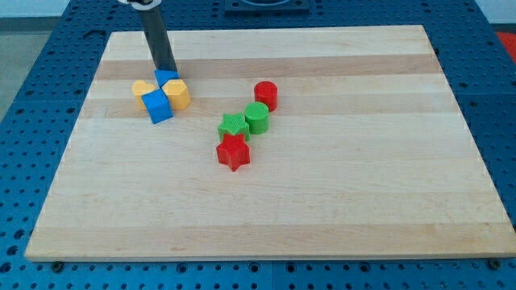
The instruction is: Push the red circle a bit down
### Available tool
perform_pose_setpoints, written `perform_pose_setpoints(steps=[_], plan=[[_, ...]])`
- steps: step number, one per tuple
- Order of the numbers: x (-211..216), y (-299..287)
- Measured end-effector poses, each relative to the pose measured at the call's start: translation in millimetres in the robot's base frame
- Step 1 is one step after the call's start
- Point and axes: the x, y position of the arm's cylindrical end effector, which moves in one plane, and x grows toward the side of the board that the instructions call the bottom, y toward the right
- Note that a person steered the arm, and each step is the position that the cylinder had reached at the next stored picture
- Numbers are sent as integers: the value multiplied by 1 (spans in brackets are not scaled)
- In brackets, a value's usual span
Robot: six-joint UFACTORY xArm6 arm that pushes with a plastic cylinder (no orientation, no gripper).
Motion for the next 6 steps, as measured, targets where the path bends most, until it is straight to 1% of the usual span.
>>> perform_pose_setpoints(steps=[1, 2, 3, 4, 5, 6], plan=[[21, -1], [8, 9], [-21, 62], [1, 135], [32, 152], [59, 153]])
